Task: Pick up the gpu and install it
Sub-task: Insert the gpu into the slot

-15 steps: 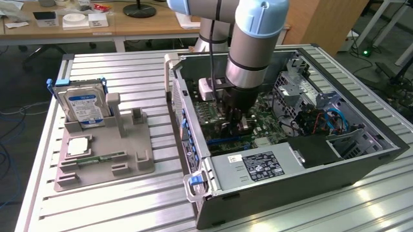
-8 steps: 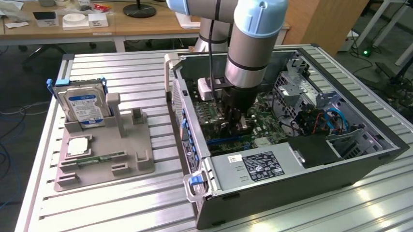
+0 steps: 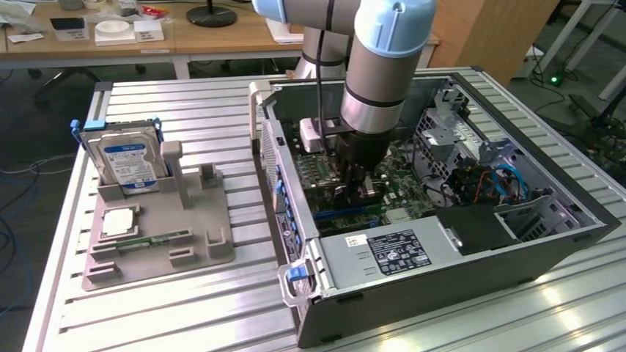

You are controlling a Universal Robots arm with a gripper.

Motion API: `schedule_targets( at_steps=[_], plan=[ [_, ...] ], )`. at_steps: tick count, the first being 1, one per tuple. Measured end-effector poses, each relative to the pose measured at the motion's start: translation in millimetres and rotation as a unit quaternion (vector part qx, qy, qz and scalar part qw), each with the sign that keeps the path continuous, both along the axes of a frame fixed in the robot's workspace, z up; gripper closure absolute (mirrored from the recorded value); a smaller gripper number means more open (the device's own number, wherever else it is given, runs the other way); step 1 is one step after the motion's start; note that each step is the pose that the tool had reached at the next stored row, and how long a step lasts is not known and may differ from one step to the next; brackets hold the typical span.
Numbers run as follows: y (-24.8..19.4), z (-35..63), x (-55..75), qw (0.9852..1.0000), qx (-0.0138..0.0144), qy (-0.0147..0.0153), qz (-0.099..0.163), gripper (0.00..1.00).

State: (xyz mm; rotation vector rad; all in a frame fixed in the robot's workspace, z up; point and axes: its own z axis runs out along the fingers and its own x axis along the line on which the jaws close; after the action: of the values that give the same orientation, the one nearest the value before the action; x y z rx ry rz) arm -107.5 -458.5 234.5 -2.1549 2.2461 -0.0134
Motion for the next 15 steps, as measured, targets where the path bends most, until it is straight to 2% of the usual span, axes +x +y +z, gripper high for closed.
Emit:
schedule_targets(
  at_steps=[15],
  plan=[
    [0.8, -0.4, 0.5, 1.0, 0.0001, -0.0001, 0.0, 0.72]
  ],
)
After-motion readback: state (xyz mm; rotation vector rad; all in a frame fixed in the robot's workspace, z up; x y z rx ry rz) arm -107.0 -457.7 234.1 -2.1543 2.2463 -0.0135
